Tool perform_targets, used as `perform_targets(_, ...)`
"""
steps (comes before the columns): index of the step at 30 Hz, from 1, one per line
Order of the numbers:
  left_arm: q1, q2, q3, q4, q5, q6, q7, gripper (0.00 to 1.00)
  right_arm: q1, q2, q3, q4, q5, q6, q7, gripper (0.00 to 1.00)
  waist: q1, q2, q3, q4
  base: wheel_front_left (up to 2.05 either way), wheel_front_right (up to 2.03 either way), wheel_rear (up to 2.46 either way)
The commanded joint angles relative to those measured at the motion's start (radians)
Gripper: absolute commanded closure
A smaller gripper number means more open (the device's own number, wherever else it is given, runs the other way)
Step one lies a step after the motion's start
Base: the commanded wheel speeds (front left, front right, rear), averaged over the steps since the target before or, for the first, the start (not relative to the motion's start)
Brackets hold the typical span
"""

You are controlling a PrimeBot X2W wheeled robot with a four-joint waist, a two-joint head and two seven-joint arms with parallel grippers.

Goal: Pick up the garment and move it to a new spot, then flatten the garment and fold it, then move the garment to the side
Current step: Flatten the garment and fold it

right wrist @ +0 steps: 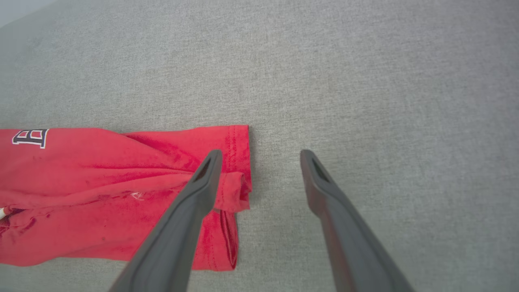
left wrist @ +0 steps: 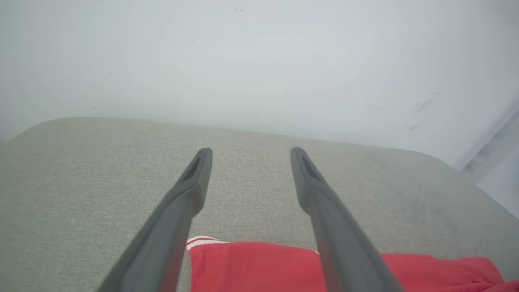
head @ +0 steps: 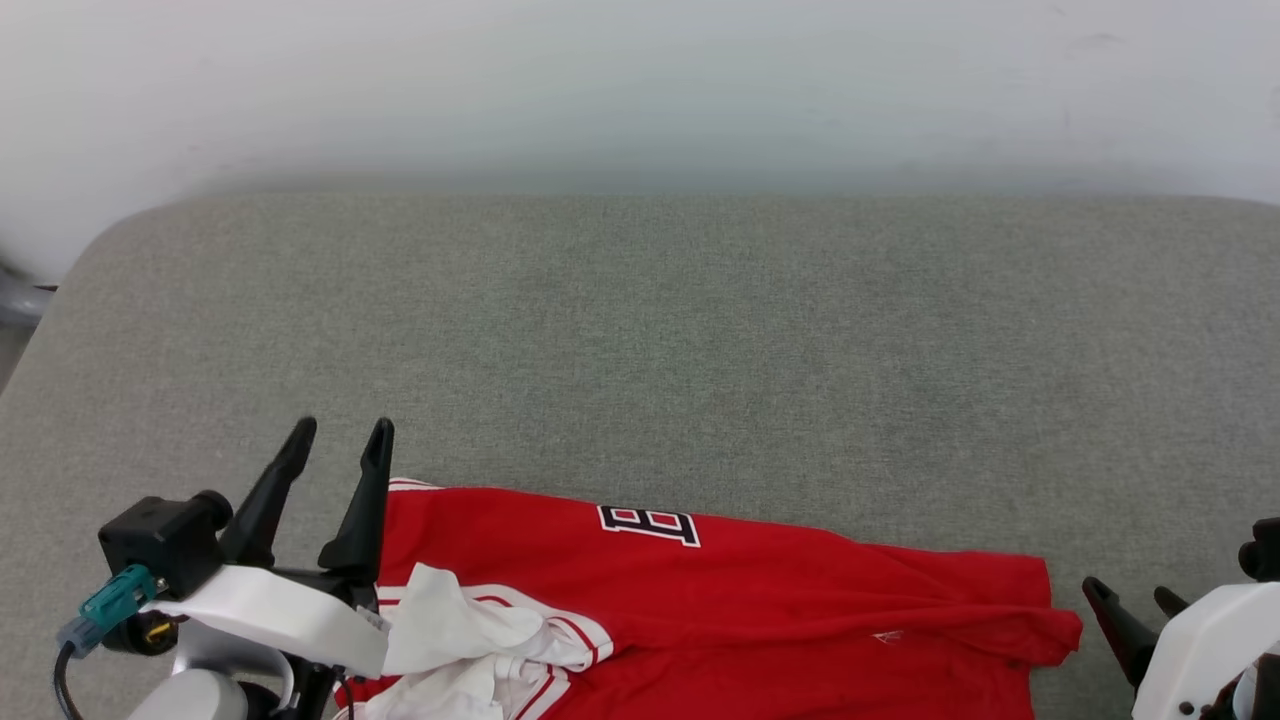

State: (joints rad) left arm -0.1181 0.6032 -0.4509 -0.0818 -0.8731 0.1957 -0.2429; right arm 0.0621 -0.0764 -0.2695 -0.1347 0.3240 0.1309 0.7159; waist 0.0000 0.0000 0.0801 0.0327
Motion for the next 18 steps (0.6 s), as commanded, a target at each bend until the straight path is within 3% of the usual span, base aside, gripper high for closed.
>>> perform_targets(1, -0.012, -0.003, 0.008, -0.015, 0.041, 0.013, -0.011, 0.00, -0.018, -0.010, -0.002, -0.009, -0.011, 0.000, 0.017, 0.00, 0.0000, 0.0000, 0.008, 0.005, 0.00, 0.00, 0.00)
perform_targets(8, 0.010, -0.060, 0.083, -0.083, 0.191, 0.025, -0.023, 0.00, -0.055, -0.007, 0.009, 0.002, -0.018, 0.000, 0.070, 0.00, 0.0000, 0.0000, 0.051, 0.023, 0.00, 0.00, 0.00)
perform_targets(18, 0.042, -0.150, 0.183, -0.080, 0.268, -0.057, -0.023, 0.00, -0.035, 0.025, 0.058, 0.122, 0.005, 0.000, 0.090, 0.00, 0.0000, 0.0000, 0.123, 0.066, 0.00, 0.00, 0.00)
